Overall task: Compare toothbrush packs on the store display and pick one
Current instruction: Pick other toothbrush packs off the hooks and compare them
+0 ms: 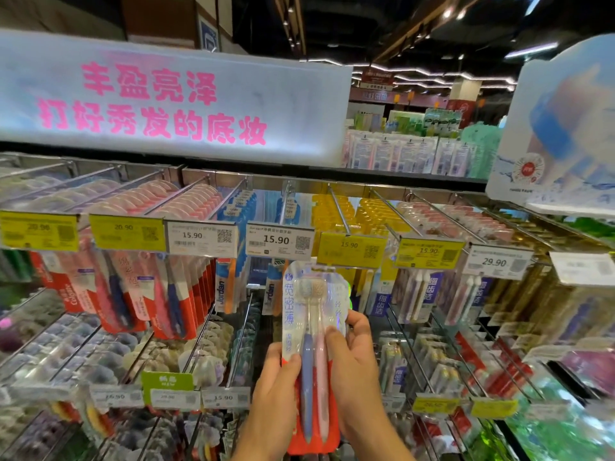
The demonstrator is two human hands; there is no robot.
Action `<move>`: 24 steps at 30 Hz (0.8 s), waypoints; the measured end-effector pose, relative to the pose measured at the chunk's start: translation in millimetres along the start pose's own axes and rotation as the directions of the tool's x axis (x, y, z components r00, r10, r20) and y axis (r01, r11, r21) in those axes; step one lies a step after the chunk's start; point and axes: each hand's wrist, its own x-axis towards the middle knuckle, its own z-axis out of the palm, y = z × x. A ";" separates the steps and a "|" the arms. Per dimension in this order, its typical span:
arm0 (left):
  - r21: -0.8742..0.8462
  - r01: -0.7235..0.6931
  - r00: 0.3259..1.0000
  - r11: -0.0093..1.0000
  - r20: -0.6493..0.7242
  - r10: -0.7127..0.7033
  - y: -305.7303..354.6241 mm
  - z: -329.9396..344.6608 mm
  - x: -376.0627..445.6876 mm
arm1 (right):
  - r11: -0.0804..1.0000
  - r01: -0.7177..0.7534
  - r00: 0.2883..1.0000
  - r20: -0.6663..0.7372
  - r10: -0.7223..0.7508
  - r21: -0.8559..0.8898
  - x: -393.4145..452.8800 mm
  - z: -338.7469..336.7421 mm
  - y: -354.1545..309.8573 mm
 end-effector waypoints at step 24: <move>0.066 -0.303 0.951 0.951 0.088 0.297 12.0 11.7 -3.9 | 0.956 -0.103 0.993 -0.031 0.116 0.275 -5.9 -6.2 -19.3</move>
